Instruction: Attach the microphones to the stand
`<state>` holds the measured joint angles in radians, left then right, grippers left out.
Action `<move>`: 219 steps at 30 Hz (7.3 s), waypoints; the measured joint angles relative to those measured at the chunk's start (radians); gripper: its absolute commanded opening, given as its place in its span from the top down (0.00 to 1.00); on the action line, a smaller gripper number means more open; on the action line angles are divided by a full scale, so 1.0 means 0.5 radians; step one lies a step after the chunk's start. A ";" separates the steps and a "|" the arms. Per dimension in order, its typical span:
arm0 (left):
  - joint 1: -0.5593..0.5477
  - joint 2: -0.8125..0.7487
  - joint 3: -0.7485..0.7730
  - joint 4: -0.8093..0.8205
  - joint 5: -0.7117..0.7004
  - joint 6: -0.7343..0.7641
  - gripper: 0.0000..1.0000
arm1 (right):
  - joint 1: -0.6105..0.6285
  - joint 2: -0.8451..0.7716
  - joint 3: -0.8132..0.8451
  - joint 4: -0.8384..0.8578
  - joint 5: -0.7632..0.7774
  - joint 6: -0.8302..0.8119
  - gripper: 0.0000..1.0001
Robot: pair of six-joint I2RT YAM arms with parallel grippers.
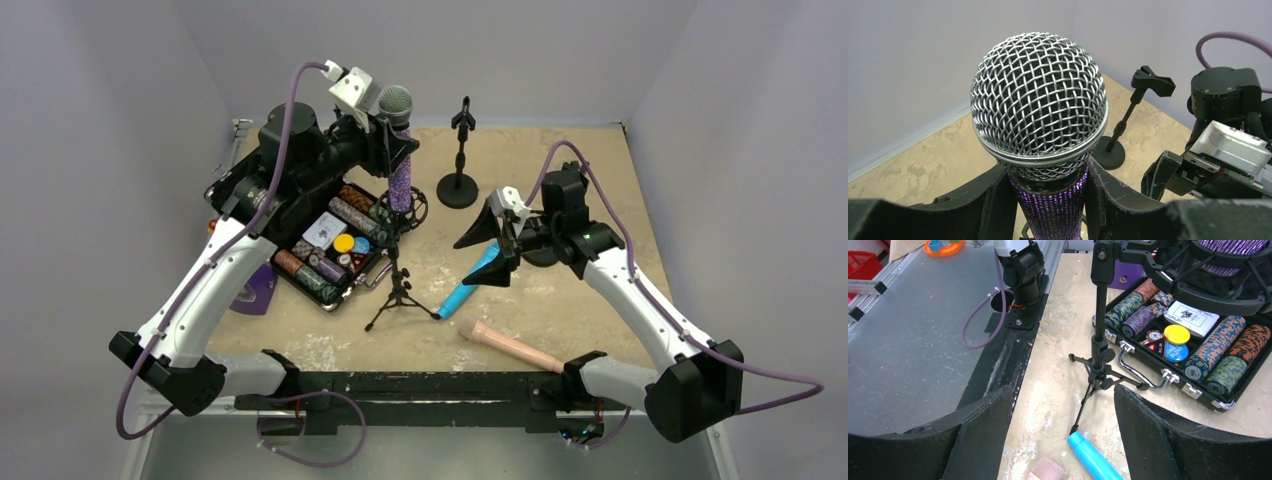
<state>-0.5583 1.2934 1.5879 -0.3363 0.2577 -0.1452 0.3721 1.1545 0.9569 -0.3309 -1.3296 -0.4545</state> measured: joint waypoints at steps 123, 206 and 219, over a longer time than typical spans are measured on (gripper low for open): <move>0.000 -2.016 -1.340 -0.694 -0.646 -0.398 0.09 | -0.764 0.618 2.806 -0.906 0.496 0.304 1.00; 0.000 -1.869 -1.637 -0.504 -0.565 -0.248 0.01 | -0.873 0.615 0.529 1.053 2.399 0.521 1.00; 0.000 -1.850 -1.756 -0.345 -0.446 -0.246 0.01 | -1.057 0.818 0.364 1.234 1.949 0.603 0.99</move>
<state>-0.5583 0.3683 0.7097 -0.5087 0.0345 -0.2684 -0.1566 1.5635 1.1389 0.2863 -0.3553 -0.1528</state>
